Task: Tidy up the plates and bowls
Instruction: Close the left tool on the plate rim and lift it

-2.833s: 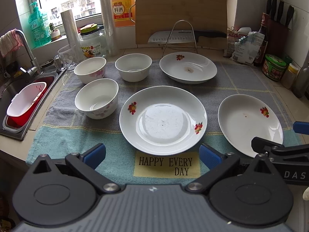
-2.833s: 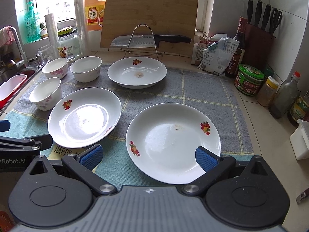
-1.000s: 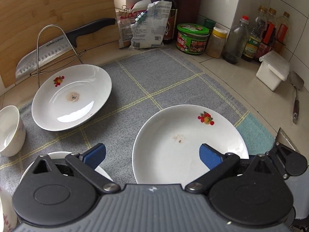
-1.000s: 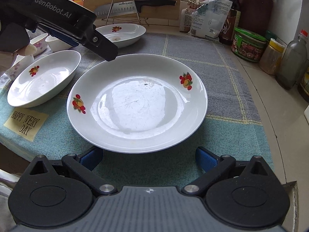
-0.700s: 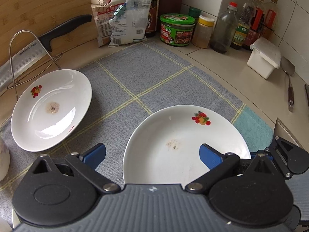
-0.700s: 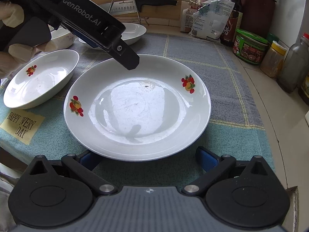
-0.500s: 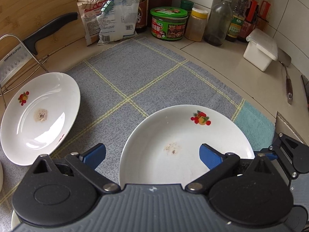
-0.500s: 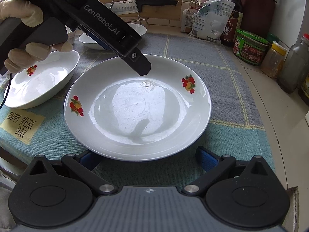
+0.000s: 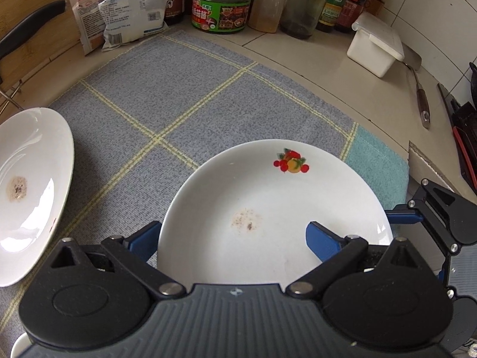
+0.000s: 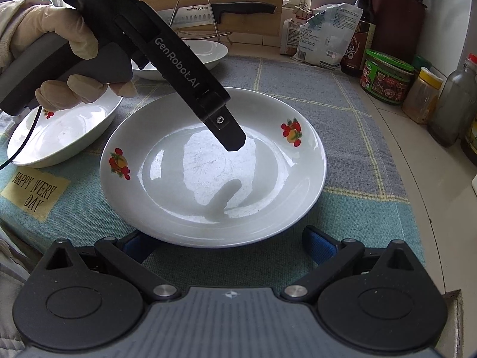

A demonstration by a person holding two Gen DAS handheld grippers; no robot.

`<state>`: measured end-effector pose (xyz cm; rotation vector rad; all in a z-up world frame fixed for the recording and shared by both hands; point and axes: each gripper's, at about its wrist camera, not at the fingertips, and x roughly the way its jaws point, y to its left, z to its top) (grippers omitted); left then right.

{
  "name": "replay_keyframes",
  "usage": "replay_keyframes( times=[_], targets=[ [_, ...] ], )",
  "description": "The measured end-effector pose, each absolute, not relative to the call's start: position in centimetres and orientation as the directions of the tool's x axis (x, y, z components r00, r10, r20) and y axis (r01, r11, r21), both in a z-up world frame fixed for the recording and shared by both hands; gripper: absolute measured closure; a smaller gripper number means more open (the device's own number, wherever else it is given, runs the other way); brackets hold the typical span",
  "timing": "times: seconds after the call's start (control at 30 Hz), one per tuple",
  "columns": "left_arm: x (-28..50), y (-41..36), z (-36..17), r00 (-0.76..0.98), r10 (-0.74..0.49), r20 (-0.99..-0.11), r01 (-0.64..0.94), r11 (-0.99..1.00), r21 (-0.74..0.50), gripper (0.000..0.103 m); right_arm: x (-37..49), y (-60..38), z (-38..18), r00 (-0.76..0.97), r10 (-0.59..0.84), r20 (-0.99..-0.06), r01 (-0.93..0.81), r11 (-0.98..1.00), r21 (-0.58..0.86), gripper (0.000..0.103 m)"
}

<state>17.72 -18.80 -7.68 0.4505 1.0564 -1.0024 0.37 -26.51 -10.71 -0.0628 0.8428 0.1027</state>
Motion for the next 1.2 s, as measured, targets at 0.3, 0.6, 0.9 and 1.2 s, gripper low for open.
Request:
replay_keyframes(
  times=[0.3, 0.6, 0.9, 1.2],
  targets=[
    [18.7, -19.1, -7.8, 0.048, -0.451, -0.891, 0.886, 0.432, -0.171, 0.013, 0.3, -26.5, -10.7, 0.668, 0.066, -0.741, -0.115, 0.993, -0.015, 0.000],
    [19.1, -19.7, -7.8, 0.014, -0.445, -0.896, 0.908, 0.382, -0.175, 0.013, 0.4, -26.5, -10.8, 0.681, 0.101, -0.725, -0.157, 0.987, -0.011, 0.000],
    [19.4, -19.5, -7.7, 0.004, -0.449, -0.894, 0.911, 0.369, -0.181, 0.017, 1.1, -26.0, -10.6, 0.670, 0.132, -0.731, -0.185, 0.983, 0.007, 0.000],
    [19.6, -19.5, -7.7, -0.018, -0.445, -0.895, 0.920, 0.344, -0.190, 0.019, 0.8, -27.0, -10.6, 0.668, 0.188, -0.720, -0.217, 0.975, 0.052, 0.000]
  ],
)
